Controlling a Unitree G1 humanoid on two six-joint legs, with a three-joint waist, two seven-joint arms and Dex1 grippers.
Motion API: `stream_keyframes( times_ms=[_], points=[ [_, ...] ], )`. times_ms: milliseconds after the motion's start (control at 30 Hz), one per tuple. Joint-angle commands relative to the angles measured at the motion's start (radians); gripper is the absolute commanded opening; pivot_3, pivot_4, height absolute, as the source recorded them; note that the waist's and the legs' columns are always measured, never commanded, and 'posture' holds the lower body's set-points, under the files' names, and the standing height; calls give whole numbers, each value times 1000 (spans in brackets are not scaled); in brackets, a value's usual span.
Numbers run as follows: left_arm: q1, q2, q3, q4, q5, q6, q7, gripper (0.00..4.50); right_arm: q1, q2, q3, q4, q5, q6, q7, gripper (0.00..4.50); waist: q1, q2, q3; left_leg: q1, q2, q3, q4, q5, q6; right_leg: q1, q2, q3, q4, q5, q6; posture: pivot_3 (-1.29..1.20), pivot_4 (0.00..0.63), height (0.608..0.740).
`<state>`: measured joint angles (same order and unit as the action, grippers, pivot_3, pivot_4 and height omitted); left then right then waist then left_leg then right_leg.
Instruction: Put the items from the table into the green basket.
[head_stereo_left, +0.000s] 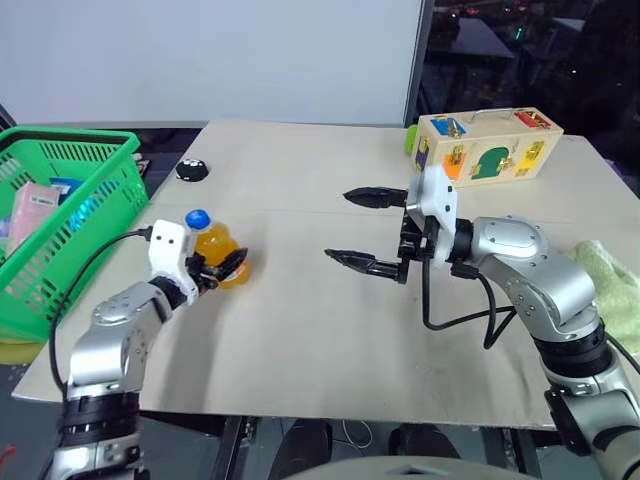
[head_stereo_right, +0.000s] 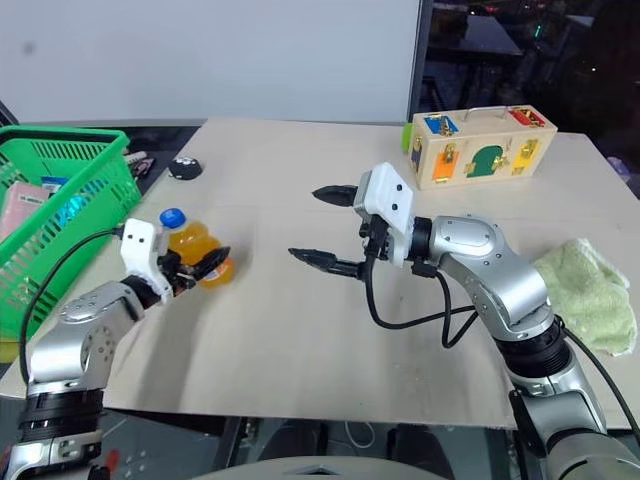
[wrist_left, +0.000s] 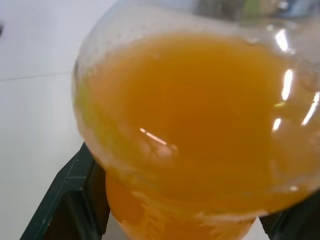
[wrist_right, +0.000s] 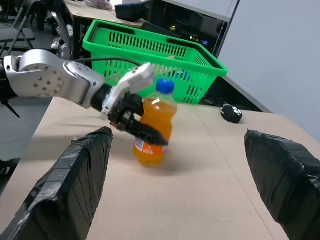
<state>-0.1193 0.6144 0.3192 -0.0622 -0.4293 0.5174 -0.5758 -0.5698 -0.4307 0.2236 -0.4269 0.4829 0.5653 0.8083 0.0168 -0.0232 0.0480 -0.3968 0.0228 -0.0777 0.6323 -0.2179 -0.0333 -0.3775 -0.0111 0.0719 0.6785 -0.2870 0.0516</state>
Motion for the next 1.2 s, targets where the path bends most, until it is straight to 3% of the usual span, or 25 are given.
stream_keyframes(
  times_ms=[33,467,700,900,1033,1200],
  points=[
    [-5,28,78,-120,-50,-6,-5,2976,-5,-2,-5,-29,7,-16,16,4500,0,0,0,0,0,0,0,0,0,0,0,0,0,0,0,130,0,740],
    [29,18,197,-260,-135,58,57,2976,-36,13,36,60,-26,-56,87,4500,32,0,0,0,0,-1,0,0,0,0,0,-1,0,0,0,215,0,740],
    [-94,77,347,-196,-204,94,149,2976,-79,91,9,68,14,-50,70,4500,55,-2,1,0,0,-3,0,0,0,0,1,-3,0,0,0,232,0,740],
    [-385,295,428,236,-34,-21,362,2976,-107,135,12,58,28,-46,60,4500,53,-2,0,0,0,-7,0,0,0,0,4,-5,0,0,0,221,0,740],
    [-474,447,319,519,133,-206,360,2976,-105,151,14,53,25,-48,45,4500,53,-3,0,0,-1,-6,-3,0,-1,-1,1,-4,-1,0,0,186,0,740],
    [-582,539,190,830,248,-409,289,2976,-98,158,15,45,23,-47,35,4500,60,-2,1,0,-1,-7,-5,1,-2,-1,2,-6,-1,0,0,162,0,740]
  ],
)
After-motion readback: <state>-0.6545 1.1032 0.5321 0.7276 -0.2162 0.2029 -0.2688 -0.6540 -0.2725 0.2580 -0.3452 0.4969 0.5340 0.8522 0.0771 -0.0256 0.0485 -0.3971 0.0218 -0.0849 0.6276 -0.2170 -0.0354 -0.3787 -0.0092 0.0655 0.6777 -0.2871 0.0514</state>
